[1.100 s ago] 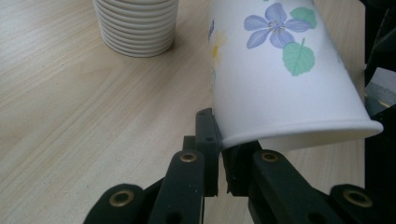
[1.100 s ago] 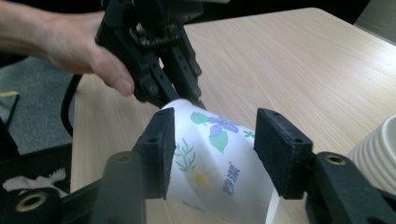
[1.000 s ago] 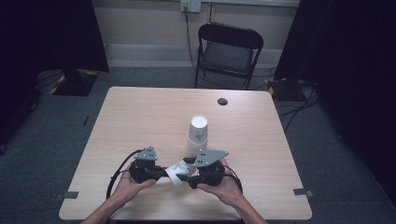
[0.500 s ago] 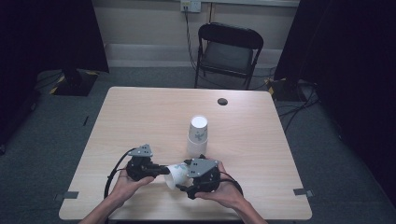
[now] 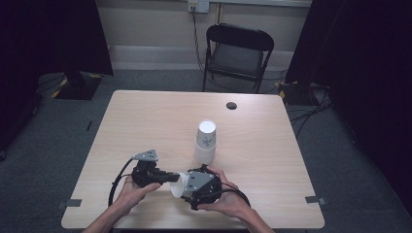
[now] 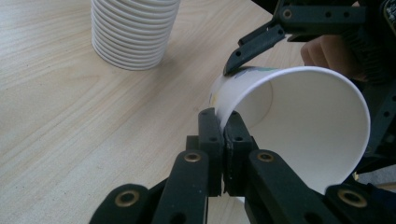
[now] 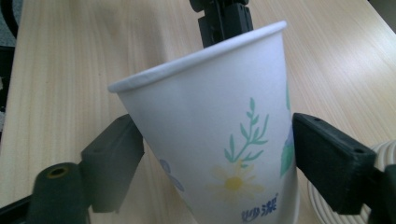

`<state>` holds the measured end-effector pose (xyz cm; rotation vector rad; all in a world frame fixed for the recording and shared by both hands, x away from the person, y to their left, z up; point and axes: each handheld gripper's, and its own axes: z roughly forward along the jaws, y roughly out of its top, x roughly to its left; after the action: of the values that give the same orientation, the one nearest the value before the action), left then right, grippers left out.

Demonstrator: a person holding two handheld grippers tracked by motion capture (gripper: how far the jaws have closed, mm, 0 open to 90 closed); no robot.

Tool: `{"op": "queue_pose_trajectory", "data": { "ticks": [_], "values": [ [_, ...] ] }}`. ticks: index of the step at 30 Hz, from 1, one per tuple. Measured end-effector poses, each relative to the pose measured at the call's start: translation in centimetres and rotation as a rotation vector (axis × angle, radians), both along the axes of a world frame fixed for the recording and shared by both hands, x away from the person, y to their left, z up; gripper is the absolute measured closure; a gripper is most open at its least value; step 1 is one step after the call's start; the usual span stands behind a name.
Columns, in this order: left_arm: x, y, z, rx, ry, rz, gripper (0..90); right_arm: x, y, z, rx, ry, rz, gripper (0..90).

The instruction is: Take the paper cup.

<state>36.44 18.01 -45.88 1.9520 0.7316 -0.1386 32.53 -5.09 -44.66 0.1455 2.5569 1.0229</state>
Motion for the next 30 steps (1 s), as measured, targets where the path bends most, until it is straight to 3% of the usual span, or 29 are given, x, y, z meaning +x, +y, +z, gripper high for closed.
{"op": "queue_pose_trajectory", "data": {
  "ticks": [4, 7, 9, 10, 13, 20, 30],
  "values": [
    [0.1, 0.3, 0.0, -0.034, 0.017, 0.021, 86.3, 0.0, 0.1, 0.0, 0.016, 0.006, -0.019, 24.3],
    [0.0, 0.4, 0.1, -0.048, 0.005, 0.04, 83.2, 0.4, -0.1, -0.1, 0.051, 0.059, -0.032, 27.0],
    [0.0, 0.4, 0.1, -0.048, -0.005, 0.044, 80.6, 0.4, -0.2, -0.2, 0.053, 0.063, -0.036, 27.2],
    [0.0, 0.5, 0.2, -0.04, -0.012, 0.048, 80.0, 0.5, -0.3, -0.1, 0.062, 0.085, -0.048, 27.5],
    [0.0, 0.5, 0.0, -0.03, -0.009, 0.04, 86.4, 0.7, -0.6, 0.1, 0.082, 0.117, -0.053, 27.6],
    [-0.1, 0.3, 0.3, -0.033, 0.003, 0.041, 88.8, 0.5, -0.2, -0.2, 0.063, 0.08, -0.047, 23.2],
    [-0.4, -0.5, 0.1, -0.02, 0.021, 0.034, 88.5, 0.1, 0.6, -0.5, 0.053, 0.078, -0.036, 24.1]
  ]
}}
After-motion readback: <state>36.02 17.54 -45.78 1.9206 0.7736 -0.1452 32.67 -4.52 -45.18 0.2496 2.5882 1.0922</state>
